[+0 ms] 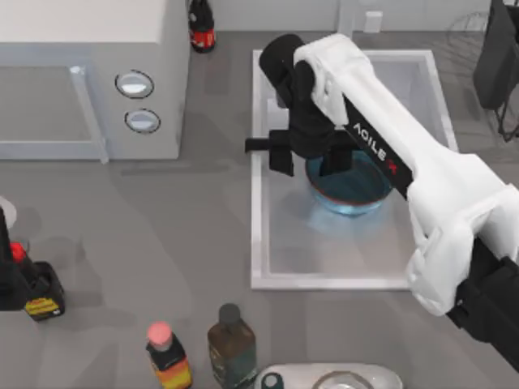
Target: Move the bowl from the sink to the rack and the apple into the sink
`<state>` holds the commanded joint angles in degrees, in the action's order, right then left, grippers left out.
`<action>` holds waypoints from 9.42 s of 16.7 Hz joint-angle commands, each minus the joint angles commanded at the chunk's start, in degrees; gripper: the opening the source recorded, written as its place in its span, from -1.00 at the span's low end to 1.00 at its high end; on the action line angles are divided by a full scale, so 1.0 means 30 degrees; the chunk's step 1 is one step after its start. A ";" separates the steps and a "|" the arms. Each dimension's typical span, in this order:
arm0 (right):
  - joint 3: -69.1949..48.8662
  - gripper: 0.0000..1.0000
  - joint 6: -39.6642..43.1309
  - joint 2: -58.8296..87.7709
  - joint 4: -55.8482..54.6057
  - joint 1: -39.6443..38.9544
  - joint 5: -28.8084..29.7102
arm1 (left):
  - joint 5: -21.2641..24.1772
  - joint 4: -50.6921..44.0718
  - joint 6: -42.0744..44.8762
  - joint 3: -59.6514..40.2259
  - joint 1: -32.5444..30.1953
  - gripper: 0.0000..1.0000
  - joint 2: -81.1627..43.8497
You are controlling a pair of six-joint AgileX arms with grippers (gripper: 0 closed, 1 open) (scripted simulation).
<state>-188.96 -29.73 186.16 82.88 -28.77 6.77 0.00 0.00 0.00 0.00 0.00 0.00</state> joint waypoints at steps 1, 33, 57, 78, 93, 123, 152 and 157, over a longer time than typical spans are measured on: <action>0.0000 -0.51 0.0000 0.0000 0.0000 0.0000 0.0000 | 0.0000 0.0000 0.0000 0.0000 0.0000 1.00 0.0000; 2.4938 -1.00 -0.8113 -2.6096 0.2211 -0.8256 0.0877 | 0.0000 0.0000 0.0000 0.0000 0.0000 1.00 0.0000; 3.2655 -1.00 0.0773 -3.1680 -1.3270 0.5012 -0.5026 | 0.0000 0.0000 0.0000 0.0000 0.0000 1.00 0.0000; 3.8375 -1.00 0.9563 -3.5431 -2.9580 1.7247 -0.9544 | 0.0000 0.0000 0.0000 0.0000 0.0000 1.00 0.0000; 4.4298 -1.00 0.9602 -2.7732 -4.3348 1.5449 -0.7550 | 0.0000 0.0000 0.0000 0.0000 0.0000 1.00 0.0000; 4.5996 1.00 0.9841 -2.9448 -4.1805 1.4896 -0.7282 | 0.0000 0.0000 0.0000 0.0000 0.0000 1.00 0.0000; 6.2988 1.00 0.9912 -6.2052 -2.7628 0.9590 -0.2256 | 0.0000 0.0000 0.0000 0.0000 0.0000 1.00 0.0000; 6.2988 1.00 0.9912 -6.2052 -2.7628 0.9590 -0.2256 | 0.0000 0.0000 0.0000 0.0000 0.0000 1.00 0.0000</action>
<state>0.00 0.00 0.00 0.00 0.00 0.00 0.00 0.00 0.00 0.00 0.00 0.00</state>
